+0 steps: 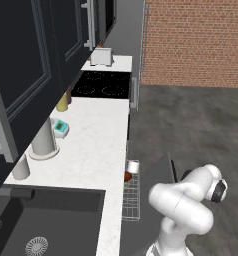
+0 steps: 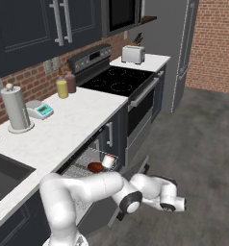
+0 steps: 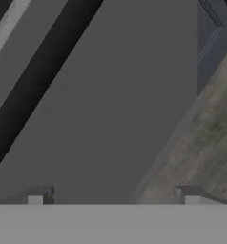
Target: Pick up the cup and bowl from the counter, place them in the dishwasher, and close the dishwasher door.
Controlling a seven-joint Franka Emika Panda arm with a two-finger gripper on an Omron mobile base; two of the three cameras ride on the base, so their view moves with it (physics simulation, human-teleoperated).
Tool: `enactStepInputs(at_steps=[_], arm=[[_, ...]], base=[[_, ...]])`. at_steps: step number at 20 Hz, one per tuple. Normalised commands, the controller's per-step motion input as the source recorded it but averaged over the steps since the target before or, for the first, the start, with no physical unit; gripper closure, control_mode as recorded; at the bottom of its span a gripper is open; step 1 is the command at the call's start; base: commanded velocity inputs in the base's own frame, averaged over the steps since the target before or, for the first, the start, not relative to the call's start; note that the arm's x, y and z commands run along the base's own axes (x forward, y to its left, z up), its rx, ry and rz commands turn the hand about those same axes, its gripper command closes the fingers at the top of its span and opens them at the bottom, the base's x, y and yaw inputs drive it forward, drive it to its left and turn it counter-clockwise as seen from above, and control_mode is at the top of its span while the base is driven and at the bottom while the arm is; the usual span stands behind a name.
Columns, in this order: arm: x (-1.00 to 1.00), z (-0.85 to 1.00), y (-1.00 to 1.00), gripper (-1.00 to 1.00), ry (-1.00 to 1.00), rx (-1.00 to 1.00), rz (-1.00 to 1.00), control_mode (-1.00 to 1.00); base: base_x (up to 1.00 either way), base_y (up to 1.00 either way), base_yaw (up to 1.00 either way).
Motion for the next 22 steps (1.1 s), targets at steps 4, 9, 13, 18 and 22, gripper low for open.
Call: enactStepInputs(at_steps=[4, 9, 13, 18, 22], arm=[[0.61, -0.62, 0.0, -1.0, 0.38, 0.2, -0.04, -1.0], [0.42, -0.58, 0.0, -1.0, 0.28, 0.26, -0.04, -1.0], [0.27, -0.49, 0.0, -1.0, 0.2, 0.26, 0.0, -1.0], [0.16, -0.36, 0.01, -1.0, 0.16, 0.31, 0.0, -1.0], [0.04, -0.08, 0.23, -1.0, 0.1, 0.35, 0.0, -1.0]], base=[[0.0, 0.0, 0.0], [0.0, 0.0, 0.0], [0.0, 0.0, 0.0], [0.0, 0.0, 0.0], [0.0, 0.0, 0.0]])
